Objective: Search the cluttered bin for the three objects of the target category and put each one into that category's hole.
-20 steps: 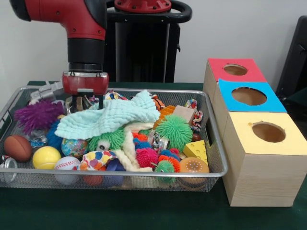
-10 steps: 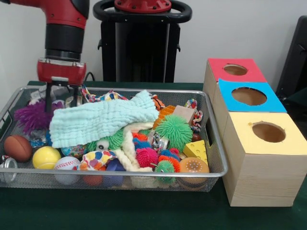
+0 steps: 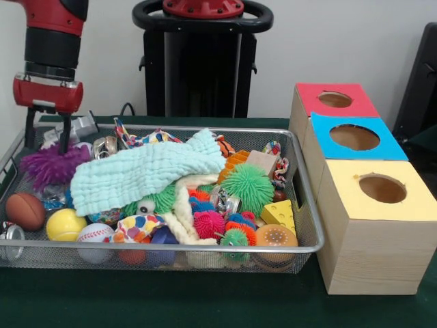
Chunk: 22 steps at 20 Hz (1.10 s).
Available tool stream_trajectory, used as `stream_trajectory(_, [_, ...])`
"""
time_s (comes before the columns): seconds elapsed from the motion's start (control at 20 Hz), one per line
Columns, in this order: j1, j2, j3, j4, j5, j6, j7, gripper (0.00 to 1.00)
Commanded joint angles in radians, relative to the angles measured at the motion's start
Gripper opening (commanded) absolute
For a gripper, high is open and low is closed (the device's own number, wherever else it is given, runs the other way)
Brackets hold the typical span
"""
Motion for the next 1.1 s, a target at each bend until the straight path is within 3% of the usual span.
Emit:
stream_trajectory(0.05, [-0.019, 0.046, 0.126, -0.082, -0.112, 0.081, -0.117, 1.0])
stream_trajectory(0.2, [-0.006, 0.107, 0.084, -0.108, -0.138, 0.068, -0.084, 1.0])
stream_trajectory(0.45, [-0.036, 0.184, 0.093, -0.112, -0.136, 0.101, -0.079, 1.0])
stream_trajectory(0.6, [-0.108, 0.226, 0.17, -0.081, -0.109, 0.125, -0.098, 1.0])
stream_trajectory(0.75, [-0.164, 0.238, 0.249, -0.043, -0.092, 0.141, -0.114, 1.0])
stream_trajectory(1.1, [-0.149, 0.244, 0.223, -0.048, -0.069, 0.204, -0.106, 1.0])
